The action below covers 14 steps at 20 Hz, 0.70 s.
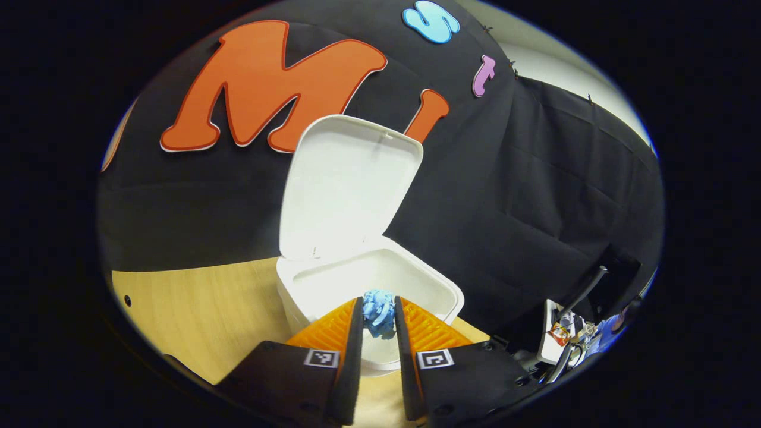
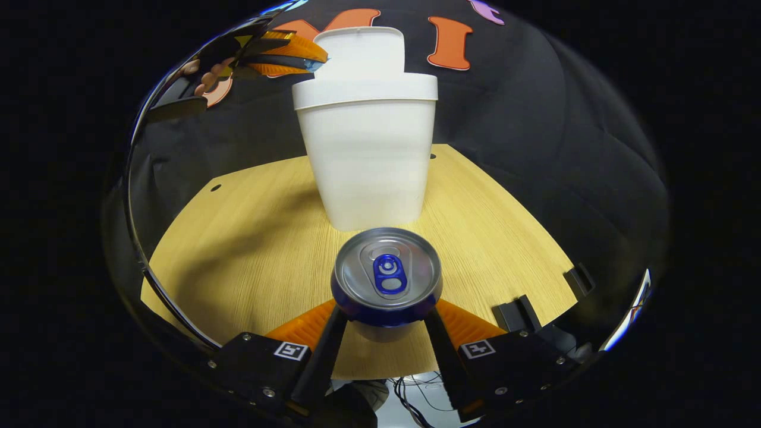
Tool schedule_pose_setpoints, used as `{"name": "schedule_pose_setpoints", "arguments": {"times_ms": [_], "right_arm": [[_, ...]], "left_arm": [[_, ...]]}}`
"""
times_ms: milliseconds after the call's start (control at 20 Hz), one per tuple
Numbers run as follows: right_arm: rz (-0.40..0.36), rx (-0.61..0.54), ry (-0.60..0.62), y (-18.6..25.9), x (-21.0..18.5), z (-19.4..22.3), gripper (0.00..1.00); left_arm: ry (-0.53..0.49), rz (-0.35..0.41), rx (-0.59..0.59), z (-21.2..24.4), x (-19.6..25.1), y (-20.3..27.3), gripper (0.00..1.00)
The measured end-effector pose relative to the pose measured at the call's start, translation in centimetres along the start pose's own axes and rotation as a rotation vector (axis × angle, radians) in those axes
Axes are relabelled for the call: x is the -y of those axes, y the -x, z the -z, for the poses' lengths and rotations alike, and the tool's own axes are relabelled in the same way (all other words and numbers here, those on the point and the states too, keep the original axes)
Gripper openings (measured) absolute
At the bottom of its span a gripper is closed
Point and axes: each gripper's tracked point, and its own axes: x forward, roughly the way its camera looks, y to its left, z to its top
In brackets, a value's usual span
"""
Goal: Press the lid of the desktop garbage bin to open it, pick up the crumpled paper on the desktop and throw it into the bin, then pick up the pop can on the desktop and drop it into the bin, and finally close the garbage bin lid.
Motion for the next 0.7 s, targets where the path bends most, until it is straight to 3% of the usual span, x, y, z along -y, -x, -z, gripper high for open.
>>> {"name": "schedule_pose_setpoints", "arguments": {"times_ms": [200,350,400,550,700], "right_arm": [[0.005,0.007,-0.01,0.0,0.5,-0.4,0.78],[0.009,0.009,-0.007,0.0,0.6,-0.9,0.78],[0.006,0.013,-0.007,0.0,0.6,-1.1,0.78],[0.012,0.028,0.004,0.0,0.8,-2.4,0.78],[0.016,0.041,0.038,0.3,1.1,-3.1,0.78]], "left_arm": [[-0.031,-0.006,-0.014,0.1,0.3,-1.2,0.43],[-0.047,0.0,-0.012,-0.1,0.9,-1.1,0.75],[-0.049,0.002,-0.011,-0.2,0.9,-1.3,0.76],[-0.067,-0.003,0.015,-0.6,0.6,-0.7,0.95],[-0.105,-0.028,0.036,-0.6,-0.3,0.3,0.99]]}}
